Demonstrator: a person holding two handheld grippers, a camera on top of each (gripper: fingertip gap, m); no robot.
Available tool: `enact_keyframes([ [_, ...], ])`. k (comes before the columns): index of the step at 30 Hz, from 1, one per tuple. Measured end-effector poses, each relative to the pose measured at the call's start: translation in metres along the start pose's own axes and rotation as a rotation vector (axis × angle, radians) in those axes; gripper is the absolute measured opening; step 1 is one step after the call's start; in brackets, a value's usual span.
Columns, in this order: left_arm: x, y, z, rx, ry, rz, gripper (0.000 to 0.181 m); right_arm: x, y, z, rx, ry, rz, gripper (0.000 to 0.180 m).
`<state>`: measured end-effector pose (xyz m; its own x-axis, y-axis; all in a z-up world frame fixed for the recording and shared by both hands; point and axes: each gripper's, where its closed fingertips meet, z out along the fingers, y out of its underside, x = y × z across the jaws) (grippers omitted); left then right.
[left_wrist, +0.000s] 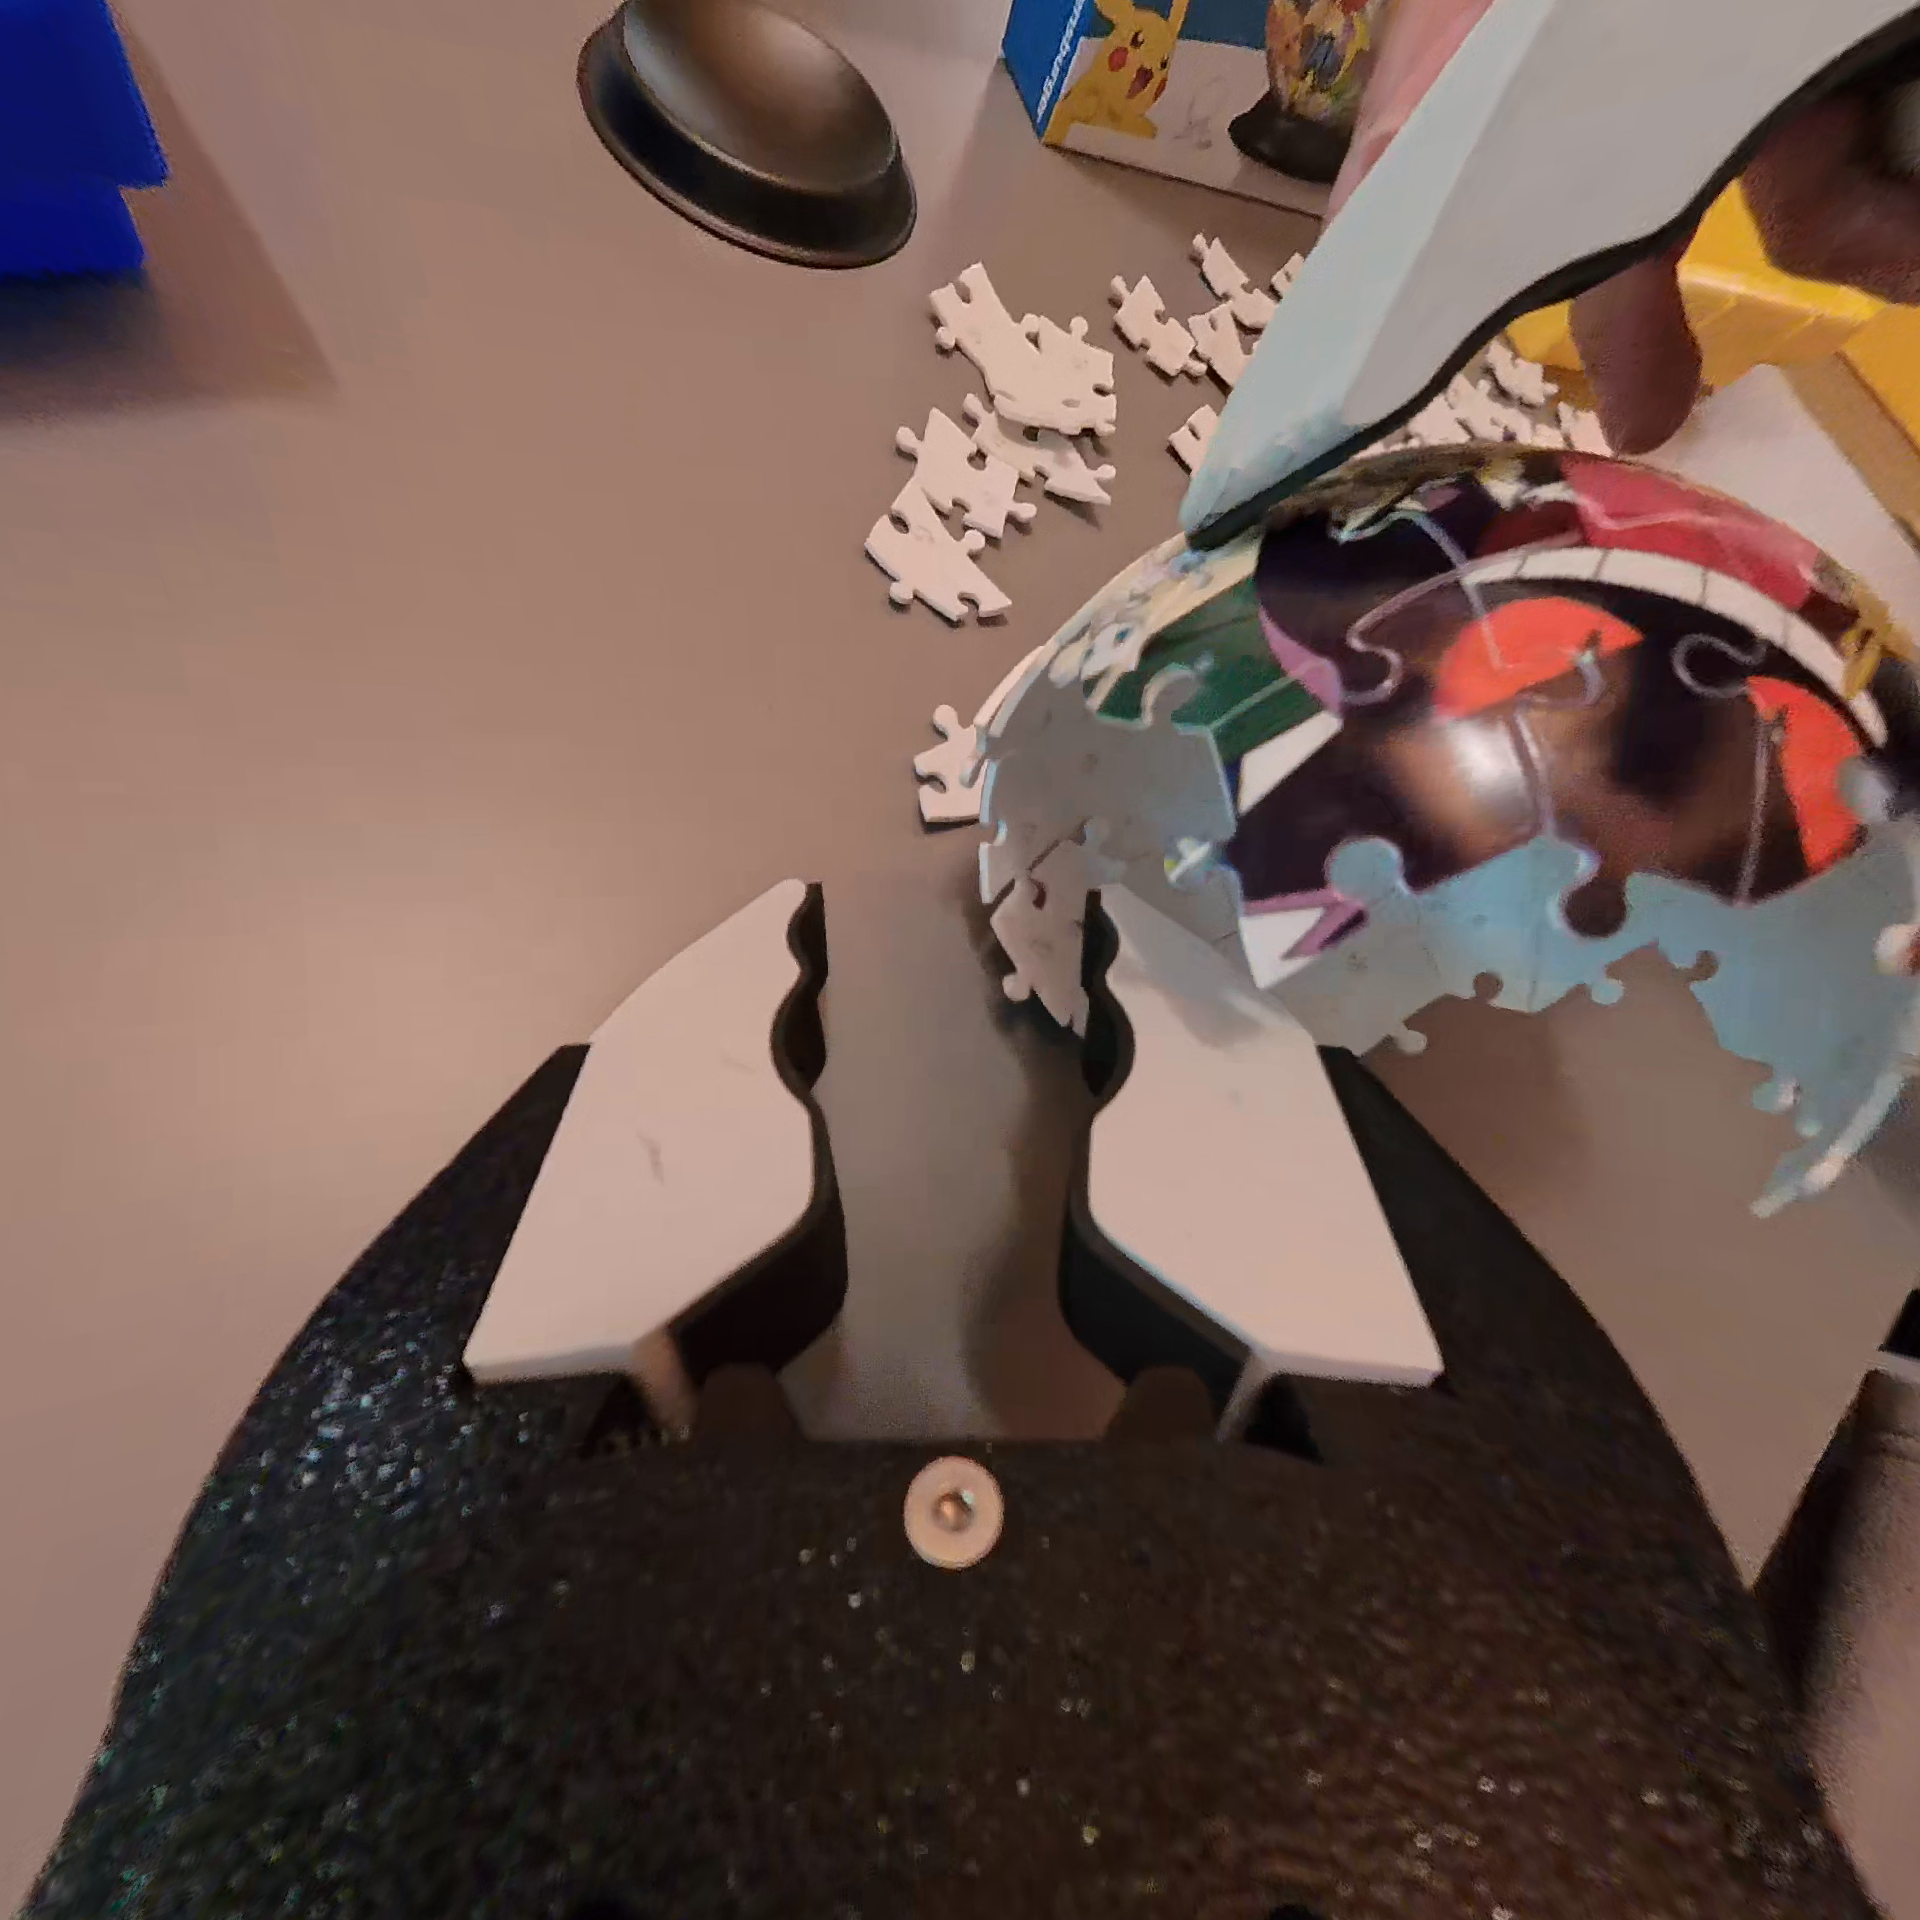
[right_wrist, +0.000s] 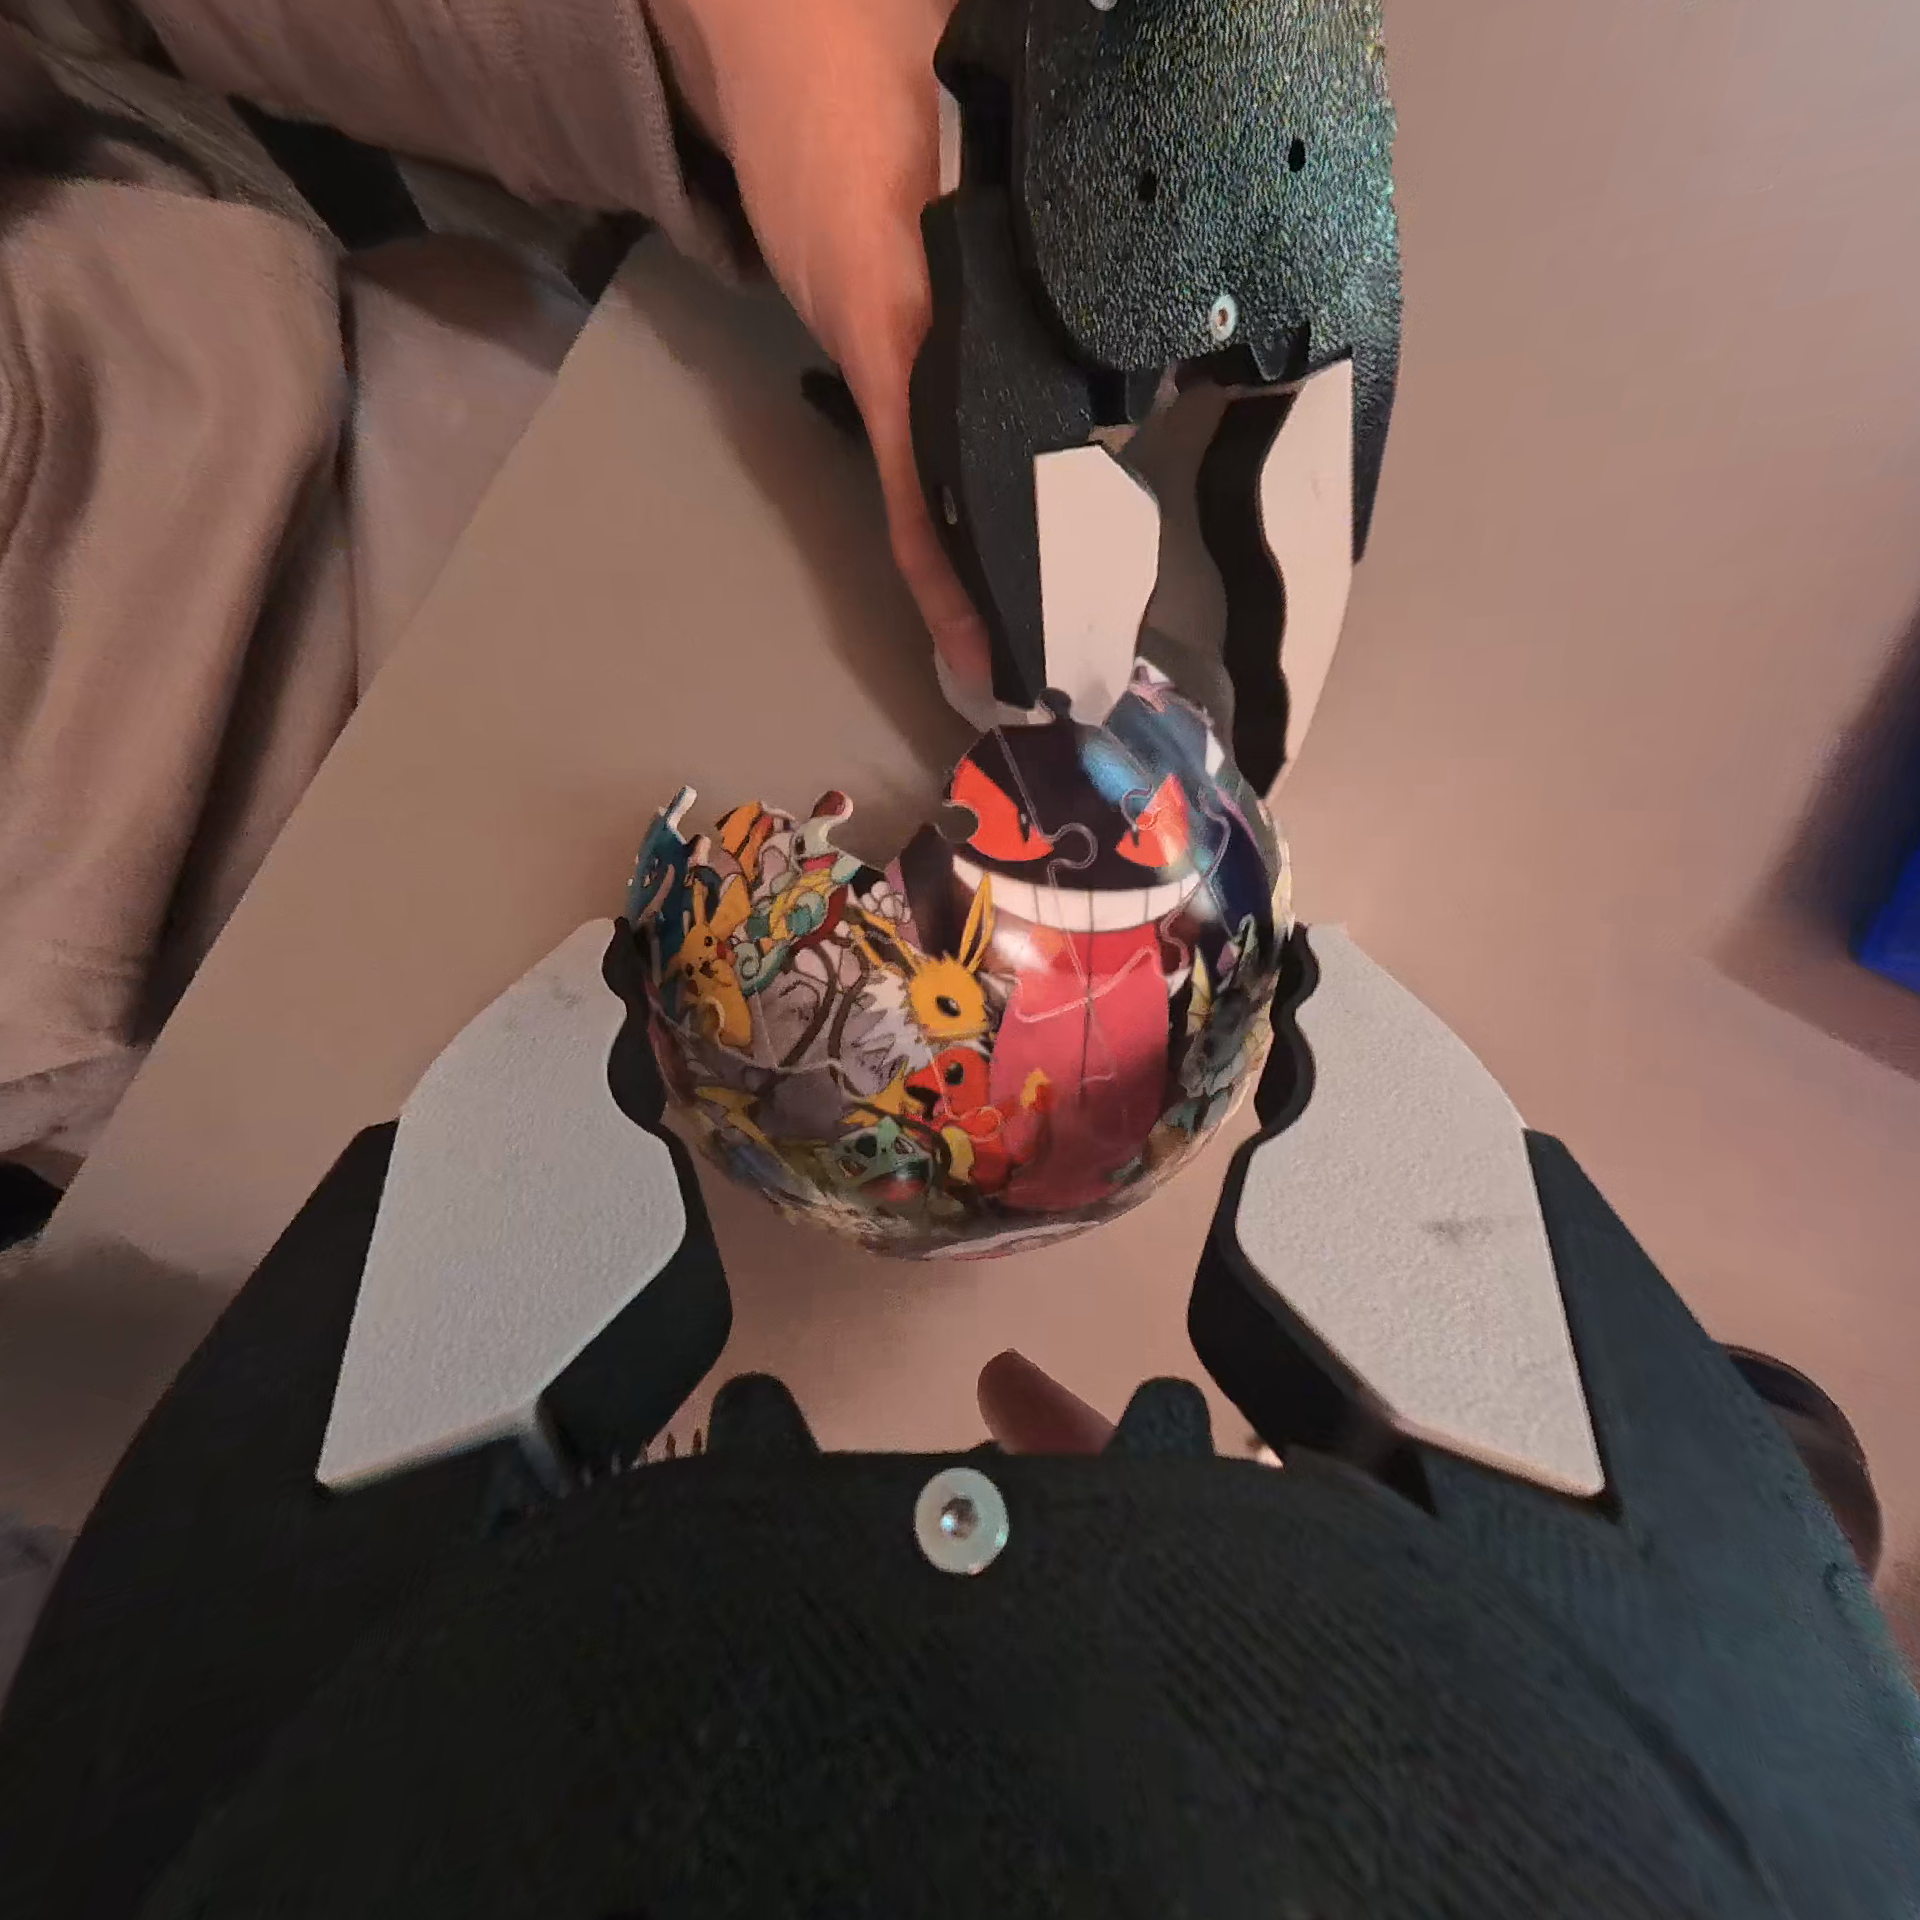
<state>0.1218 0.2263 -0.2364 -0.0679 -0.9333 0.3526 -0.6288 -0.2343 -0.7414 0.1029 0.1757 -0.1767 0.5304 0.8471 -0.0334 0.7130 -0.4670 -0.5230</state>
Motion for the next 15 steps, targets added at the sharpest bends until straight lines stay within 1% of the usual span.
enact_keyframes([
  [1, -0.002, 0.001, 0.002, -0.013, -0.003, 0.023, 0.050, 0.001, -0.001, 0.001, 0.010, -0.010, 0.003, 0.113],
  [4, -0.004, 0.002, 0.008, -0.059, -0.004, 0.075, 0.059, 0.004, -0.003, 0.002, 0.019, -0.044, 0.017, 0.113],
  [5, -0.006, 0.003, 0.010, -0.076, -0.018, 0.093, 0.058, 0.005, -0.003, 0.002, 0.016, -0.055, 0.026, 0.113],
  [9, -0.011, 0.006, 0.016, -0.146, -0.081, 0.174, 0.064, 0.010, -0.003, 0.002, 0.030, -0.102, 0.048, 0.113],
  [13, -0.014, 0.005, 0.023, -0.157, -0.127, 0.235, 0.071, 0.014, -0.005, 0.004, 0.088, -0.147, 0.082, 0.113],
  [15, -0.014, 0.005, 0.023, -0.154, -0.134, 0.243, 0.071, 0.017, -0.006, 0.004, 0.117, -0.166, 0.111, 0.113],
])
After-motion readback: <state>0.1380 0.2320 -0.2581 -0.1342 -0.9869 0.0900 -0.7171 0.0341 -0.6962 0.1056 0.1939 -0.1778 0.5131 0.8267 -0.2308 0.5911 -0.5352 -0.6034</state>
